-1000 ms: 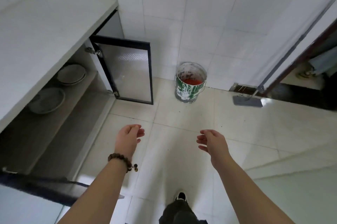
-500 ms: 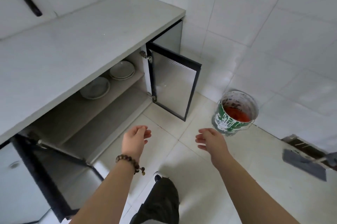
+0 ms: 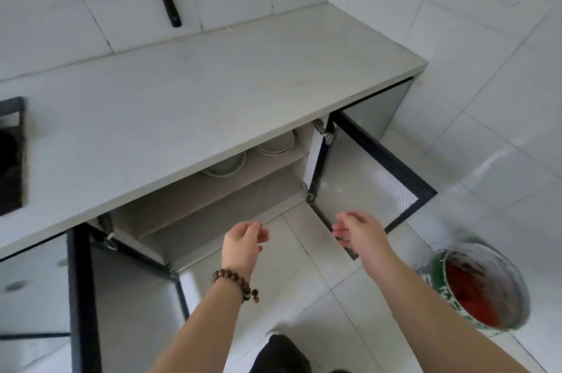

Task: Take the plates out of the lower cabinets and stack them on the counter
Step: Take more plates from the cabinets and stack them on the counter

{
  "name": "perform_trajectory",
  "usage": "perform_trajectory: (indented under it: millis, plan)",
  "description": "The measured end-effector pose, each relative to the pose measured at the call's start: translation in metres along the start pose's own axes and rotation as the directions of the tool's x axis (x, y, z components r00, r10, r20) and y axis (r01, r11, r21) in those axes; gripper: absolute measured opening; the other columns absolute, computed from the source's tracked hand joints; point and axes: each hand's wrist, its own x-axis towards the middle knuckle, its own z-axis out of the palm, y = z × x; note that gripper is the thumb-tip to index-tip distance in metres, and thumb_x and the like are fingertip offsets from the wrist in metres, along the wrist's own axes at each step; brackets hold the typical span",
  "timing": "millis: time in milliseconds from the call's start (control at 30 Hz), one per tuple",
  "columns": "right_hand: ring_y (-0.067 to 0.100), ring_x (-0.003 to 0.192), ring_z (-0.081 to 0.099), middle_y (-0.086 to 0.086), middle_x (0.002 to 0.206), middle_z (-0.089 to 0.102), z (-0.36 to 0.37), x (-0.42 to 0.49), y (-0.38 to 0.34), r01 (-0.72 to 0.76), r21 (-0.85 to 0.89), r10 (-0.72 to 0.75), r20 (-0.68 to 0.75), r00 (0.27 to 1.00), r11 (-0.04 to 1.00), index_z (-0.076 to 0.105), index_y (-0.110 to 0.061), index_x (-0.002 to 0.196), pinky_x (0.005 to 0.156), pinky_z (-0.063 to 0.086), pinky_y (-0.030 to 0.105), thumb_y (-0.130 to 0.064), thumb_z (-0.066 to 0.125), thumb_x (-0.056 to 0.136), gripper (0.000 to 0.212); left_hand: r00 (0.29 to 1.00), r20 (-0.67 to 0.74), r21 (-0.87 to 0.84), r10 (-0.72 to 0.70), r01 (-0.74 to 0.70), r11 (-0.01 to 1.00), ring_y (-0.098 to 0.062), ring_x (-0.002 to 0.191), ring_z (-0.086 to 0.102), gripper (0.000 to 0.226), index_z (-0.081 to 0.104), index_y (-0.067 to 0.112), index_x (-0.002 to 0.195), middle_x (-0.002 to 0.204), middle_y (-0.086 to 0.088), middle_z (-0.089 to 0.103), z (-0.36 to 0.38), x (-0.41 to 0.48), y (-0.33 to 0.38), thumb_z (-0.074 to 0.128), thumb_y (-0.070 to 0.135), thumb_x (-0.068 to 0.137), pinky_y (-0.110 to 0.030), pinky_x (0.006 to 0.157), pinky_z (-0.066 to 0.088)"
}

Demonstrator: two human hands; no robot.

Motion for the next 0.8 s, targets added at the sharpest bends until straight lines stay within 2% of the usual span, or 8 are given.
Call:
perform_trajectory:
  millis: [233, 433, 600, 800]
  plan:
    - [0.021, 0.079, 0.069, 0.006, 0.080, 0.071, 0.025, 0.048, -0.028, 0.004, -0.115, 0.009, 0.111, 0.994, 0.993, 0.064, -0.019, 0.087, 0.079, 0.056, 0.041, -0.018, 0.054, 0.093, 0.011, 0.989, -0.138, -0.082, -0.055, 0.044, 0.996, -0.020, 0.085, 0.069, 0.021, 0.067, 0.012, 0.092, 0.089, -0.007, 0.073, -0.011, 0.034, 0.011, 0.048, 0.018, 0.095, -0.030, 0.071, 0.052]
    - [0.018, 0.067, 0.062, 0.006, 0.074, 0.066, 0.060, 0.093, -0.051, 0.018, -0.176, 0.026, 0.244, 0.969, 0.984, 0.062, -0.016, 0.082, 0.061, 0.050, 0.032, -0.010, 0.051, 0.094, 0.017, 0.963, -0.255, -0.155, -0.093, 0.054, 0.986, -0.019, 0.085, 0.069, 0.020, 0.067, 0.013, 0.092, 0.089, -0.007, 0.072, -0.007, 0.055, 0.018, 0.048, 0.018, 0.096, -0.030, 0.073, 0.052]
    - [0.018, 0.069, 0.063, 0.007, 0.078, 0.067, 0.077, 0.133, -0.071, 0.046, -0.254, 0.062, 0.402, 0.913, 0.966, 0.064, -0.011, 0.092, 0.064, 0.052, 0.032, -0.010, 0.051, 0.095, 0.013, 0.910, -0.388, -0.221, -0.146, 0.062, 0.973, -0.019, 0.085, 0.069, 0.019, 0.067, 0.011, 0.093, 0.088, -0.007, 0.072, 0.005, 0.077, 0.025, 0.049, 0.017, 0.095, -0.030, 0.072, 0.052]
    - [0.018, 0.071, 0.064, 0.008, 0.081, 0.067, 0.086, 0.187, -0.088, 0.073, -0.335, 0.112, 0.501, 0.858, 0.939, 0.063, -0.012, 0.093, 0.067, 0.053, 0.033, -0.012, 0.050, 0.096, 0.013, 0.865, -0.453, -0.292, -0.216, 0.085, 0.953, -0.022, 0.088, 0.069, 0.019, 0.065, 0.010, 0.098, 0.092, -0.010, 0.071, 0.017, 0.101, 0.035, 0.048, 0.018, 0.096, -0.038, 0.083, 0.054]
